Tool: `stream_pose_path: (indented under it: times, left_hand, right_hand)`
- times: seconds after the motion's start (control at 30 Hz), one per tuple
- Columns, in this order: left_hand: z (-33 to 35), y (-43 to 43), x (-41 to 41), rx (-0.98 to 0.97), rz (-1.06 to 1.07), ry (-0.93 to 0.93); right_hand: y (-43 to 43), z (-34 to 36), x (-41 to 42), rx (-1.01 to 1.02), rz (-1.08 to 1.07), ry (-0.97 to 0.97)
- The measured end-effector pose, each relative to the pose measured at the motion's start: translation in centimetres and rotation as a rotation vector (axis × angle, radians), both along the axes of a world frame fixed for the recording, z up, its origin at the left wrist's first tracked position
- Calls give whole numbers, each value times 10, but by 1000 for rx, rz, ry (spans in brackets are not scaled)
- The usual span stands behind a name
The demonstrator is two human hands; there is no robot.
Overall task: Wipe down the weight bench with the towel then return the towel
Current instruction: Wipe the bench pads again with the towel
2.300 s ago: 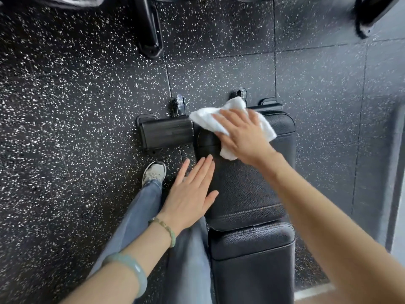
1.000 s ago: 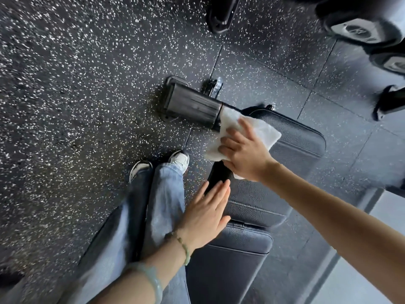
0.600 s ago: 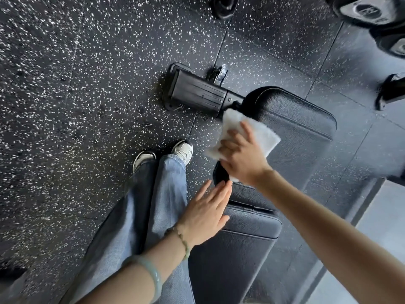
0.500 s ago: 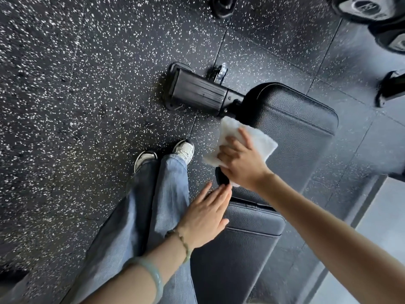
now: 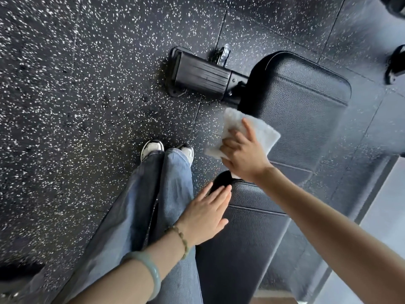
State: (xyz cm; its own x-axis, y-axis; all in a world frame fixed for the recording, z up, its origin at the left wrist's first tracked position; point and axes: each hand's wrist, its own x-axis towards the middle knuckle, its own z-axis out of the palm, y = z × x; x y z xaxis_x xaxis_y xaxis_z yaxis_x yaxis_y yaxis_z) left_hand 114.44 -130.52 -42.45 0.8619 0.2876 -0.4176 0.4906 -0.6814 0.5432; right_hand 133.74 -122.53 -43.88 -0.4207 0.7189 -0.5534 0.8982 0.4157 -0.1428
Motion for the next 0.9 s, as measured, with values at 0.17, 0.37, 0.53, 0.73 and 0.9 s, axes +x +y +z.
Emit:
stream_pose_path:
  times: [0.17, 0.37, 0.53, 0.73, 0.9]
  left_hand:
    - [-1, -8, -2, 19, 28, -13]
    - [-3, -22, 1, 51, 102, -31]
    - [-4, -34, 3, 121, 153, 0]
    - [-10, -50, 0, 177, 197, 25]
    - [-11, -56, 3, 209, 209, 67]
  right_hand:
    - [31, -1, 25, 103, 69, -49]
    - [32, -5, 18, 212, -175, -32]
    - [-38, -10, 2, 305, -255, 177]
    - [-105, -7, -3, 325, -294, 314]
    - [-134, -6, 1, 360, -329, 349]
